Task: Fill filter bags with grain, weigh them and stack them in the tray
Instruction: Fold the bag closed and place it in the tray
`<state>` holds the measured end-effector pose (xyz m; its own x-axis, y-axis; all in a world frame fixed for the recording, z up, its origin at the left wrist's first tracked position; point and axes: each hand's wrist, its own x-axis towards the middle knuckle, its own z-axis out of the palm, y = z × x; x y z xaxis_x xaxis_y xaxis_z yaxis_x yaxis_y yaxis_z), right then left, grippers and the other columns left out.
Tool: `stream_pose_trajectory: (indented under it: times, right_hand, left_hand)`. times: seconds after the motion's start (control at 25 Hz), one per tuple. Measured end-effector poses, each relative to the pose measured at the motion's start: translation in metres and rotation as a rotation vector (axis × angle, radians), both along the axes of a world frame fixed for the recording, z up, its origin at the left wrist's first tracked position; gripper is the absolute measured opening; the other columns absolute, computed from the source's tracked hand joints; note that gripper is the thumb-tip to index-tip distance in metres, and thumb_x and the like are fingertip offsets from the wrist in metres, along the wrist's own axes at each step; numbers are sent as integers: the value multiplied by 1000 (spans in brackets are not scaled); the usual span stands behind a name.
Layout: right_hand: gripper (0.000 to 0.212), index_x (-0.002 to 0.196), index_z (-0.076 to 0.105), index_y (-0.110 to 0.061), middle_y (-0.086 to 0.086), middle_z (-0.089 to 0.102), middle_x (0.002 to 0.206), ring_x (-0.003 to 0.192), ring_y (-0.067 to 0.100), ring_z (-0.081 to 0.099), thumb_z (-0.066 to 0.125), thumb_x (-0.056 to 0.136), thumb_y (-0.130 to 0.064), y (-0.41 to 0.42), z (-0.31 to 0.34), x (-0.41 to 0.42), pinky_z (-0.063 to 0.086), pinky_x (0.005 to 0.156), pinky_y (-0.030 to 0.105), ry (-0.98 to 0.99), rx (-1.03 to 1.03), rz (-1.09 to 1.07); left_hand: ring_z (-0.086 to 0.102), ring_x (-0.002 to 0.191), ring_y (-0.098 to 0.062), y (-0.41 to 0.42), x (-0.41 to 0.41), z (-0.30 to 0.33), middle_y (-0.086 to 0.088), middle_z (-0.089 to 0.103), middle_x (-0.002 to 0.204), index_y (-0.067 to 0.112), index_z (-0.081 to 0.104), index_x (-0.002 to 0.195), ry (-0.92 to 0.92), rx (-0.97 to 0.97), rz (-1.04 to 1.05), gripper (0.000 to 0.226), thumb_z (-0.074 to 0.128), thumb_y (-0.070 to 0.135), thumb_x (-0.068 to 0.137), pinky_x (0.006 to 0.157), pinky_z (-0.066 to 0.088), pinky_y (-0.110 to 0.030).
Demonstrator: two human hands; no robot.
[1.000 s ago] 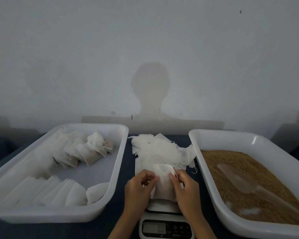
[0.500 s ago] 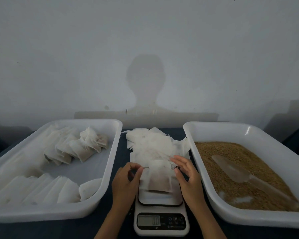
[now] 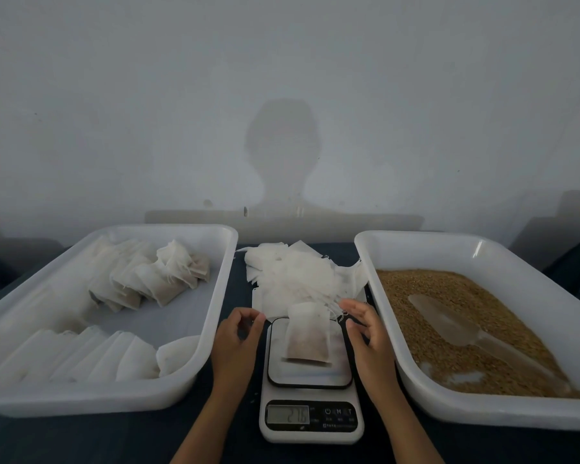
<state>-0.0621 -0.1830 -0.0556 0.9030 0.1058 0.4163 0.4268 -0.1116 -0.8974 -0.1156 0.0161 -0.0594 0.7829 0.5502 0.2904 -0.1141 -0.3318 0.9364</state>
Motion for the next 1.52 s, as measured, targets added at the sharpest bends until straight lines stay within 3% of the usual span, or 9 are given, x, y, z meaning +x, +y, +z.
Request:
stream_pose_trajectory:
  times: [0.4,0.56,0.64,0.8,1.0,1.2,1.32,1.4,1.52]
  right_hand:
    - [29,113,59,-20,-10,63,115,110,-2,56,51,94,1,4,-2,-1,45,99,26,45,-13,28]
    - [29,113,61,-19,-8,64,114,111,3,57,51,93,0,5,-4,1,45,100,30,65,-24,21]
    - [29,110,65,-22,-12,65,113,112,1,55,52,94,-2,6,-4,1,42,100,24,34,-92,17]
    - [35,95,72,-32,-24,67,99,101,-9,56,53,94,-3,5,-4,4,42,88,8,-2,-171,32]
    - [41,89,72,-30,-12,70,97,101,1,61,53,90,7,7,1,3,42,84,6,-6,-160,41]
    - [47,95,68,-34,-13,68,101,103,6,60,51,90,10,16,32,-6,45,92,25,-150,-110,61]
    - [41,102,66,-35,-19,64,107,109,-2,55,48,95,1,31,61,-12,40,96,17,-223,-156,136]
    - [34,113,62,-33,-20,59,117,116,-5,48,49,96,-7,46,78,-16,35,100,13,-210,-232,216]
    - [42,128,50,-35,-28,48,127,122,-12,37,52,95,-9,64,88,-24,28,102,8,-186,-347,312]
  left_hand:
    - [59,80,-12,-4,1,-1,6,64,82,27,60,86,15,18,-9,8,65,22,87,70,47,-25]
    - [61,88,-6,-10,8,9,12,65,96,32,48,104,46,-3,-142,31,70,21,84,75,49,-22]
    - [59,93,-8,-12,16,15,14,64,100,29,47,109,130,113,-170,34,70,31,84,79,48,-23]
    - [58,88,1,-17,31,30,16,62,104,26,48,115,371,302,-191,47,64,55,81,66,39,-10]
    - [56,96,-4,-31,32,44,14,60,107,30,42,133,361,376,-200,58,67,46,82,76,40,-14]
    - [53,74,4,-21,19,70,19,58,87,30,65,108,193,452,-215,29,71,38,81,64,38,-4]
    - [49,63,3,-1,9,91,18,53,72,25,68,101,143,509,-185,16,65,32,87,59,37,-8]
    - [53,64,-5,18,-1,105,11,56,67,25,70,91,143,528,-103,12,61,33,89,62,44,-21]
    - [54,60,-13,70,-9,121,7,58,60,26,63,67,196,500,111,22,62,34,88,57,41,-27]
